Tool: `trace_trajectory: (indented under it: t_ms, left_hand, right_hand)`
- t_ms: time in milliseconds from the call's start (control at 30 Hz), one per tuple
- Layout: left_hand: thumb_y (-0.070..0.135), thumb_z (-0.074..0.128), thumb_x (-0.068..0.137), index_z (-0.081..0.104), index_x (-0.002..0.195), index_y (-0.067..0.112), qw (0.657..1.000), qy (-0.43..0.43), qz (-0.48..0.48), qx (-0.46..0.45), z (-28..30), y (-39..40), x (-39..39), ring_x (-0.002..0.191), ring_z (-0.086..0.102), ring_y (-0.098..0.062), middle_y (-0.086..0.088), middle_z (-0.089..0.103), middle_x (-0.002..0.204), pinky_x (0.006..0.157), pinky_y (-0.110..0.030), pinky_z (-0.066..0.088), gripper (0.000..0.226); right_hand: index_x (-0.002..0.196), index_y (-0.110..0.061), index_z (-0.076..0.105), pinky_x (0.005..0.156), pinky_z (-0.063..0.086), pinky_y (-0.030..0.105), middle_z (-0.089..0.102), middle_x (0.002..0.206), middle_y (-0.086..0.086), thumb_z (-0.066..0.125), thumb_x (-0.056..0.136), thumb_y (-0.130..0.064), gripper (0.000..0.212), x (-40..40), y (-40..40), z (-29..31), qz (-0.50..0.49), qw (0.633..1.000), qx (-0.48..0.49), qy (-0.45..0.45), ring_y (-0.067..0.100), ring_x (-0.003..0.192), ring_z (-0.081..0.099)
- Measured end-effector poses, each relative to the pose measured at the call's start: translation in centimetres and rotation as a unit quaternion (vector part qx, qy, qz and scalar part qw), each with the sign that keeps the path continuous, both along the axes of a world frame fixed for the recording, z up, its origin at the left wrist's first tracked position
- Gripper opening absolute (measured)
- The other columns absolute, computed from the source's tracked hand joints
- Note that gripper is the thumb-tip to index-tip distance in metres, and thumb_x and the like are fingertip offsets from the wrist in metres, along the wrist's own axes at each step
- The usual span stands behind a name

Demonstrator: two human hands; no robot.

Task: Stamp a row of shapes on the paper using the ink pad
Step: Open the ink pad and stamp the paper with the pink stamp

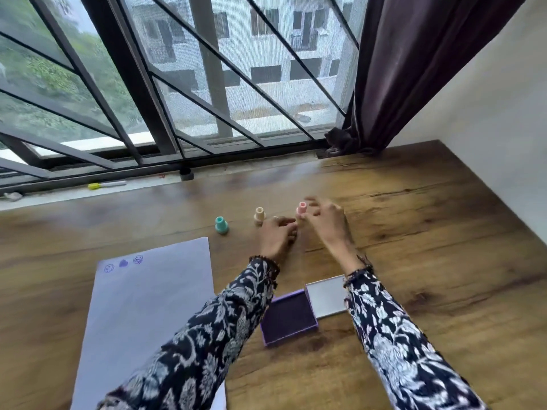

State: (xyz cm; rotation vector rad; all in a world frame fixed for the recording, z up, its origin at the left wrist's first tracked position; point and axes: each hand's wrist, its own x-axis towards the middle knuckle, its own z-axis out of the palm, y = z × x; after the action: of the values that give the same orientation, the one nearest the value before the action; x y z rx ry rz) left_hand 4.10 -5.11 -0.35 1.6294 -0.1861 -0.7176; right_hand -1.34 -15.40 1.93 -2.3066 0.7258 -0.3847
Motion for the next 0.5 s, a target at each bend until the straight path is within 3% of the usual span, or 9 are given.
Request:
trace_trajectory:
  t_ms: [67,133,267,400,500]
  left_hand:
    - [-0.005,0.054,0.084,0.064,0.088,0.003,0.999,0.019,0.014,-0.026,0.0,-0.5,0.2,0.043,0.053,-0.002,0.0,0.06,0.053,0.046,-0.011,0.043,0.013]
    - [-0.007,0.052,0.086,0.061,0.097,-0.002,0.998,0.043,0.015,-0.048,-0.1,-0.5,0.3,0.04,0.052,0.001,0.001,0.06,0.052,0.045,-0.009,0.043,0.015]
    - [0.001,0.052,0.089,0.055,0.111,-0.009,0.992,0.093,0.038,-0.071,0.1,0.6,-0.1,0.053,0.057,-0.002,-0.006,0.059,0.072,0.052,-0.009,0.048,0.024]
    - [0.008,0.054,0.089,0.055,0.115,-0.001,0.979,0.127,0.016,-0.156,0.6,3.7,-2.0,0.077,0.066,-0.011,-0.004,0.068,0.092,0.068,-0.014,0.056,0.027]
    - [0.016,0.065,0.08,0.069,0.099,0.011,0.979,0.107,0.011,-0.173,1.7,6.7,-3.8,0.08,0.071,-0.013,-0.002,0.075,0.085,0.067,-0.015,0.055,0.02]
  right_hand:
    - [0.115,-0.013,0.061,0.086,0.052,0.026,0.068,0.114,0.014,0.06,0.086,-0.009,0.03,1.7,-0.4,-0.7,0.038,0.999,-0.004,0.01,0.024,0.099,0.066]
    - [0.111,-0.01,0.064,0.079,0.047,0.016,0.069,0.111,0.013,0.06,0.086,-0.008,0.025,2.3,-0.5,-1.3,0.051,0.998,-0.016,0.012,0.021,0.098,0.066]
    - [0.103,-0.016,0.068,0.076,0.05,0.022,0.074,0.1,0.008,0.064,0.084,-0.015,0.02,0.9,-0.2,-1.2,0.033,0.999,-0.016,-0.007,0.019,0.091,0.068]
    - [0.099,-0.012,0.068,0.071,0.055,0.016,0.072,0.086,0.001,0.067,0.079,-0.007,0.02,-2.4,2.0,-0.4,0.009,0.981,0.174,-0.09,0.004,0.079,0.067]
    - [0.092,-0.017,0.067,0.069,0.054,0.013,0.071,0.085,0.002,0.067,0.079,-0.004,0.018,-5.1,4.9,0.7,0.003,0.938,0.309,-0.158,-0.002,0.075,0.066]
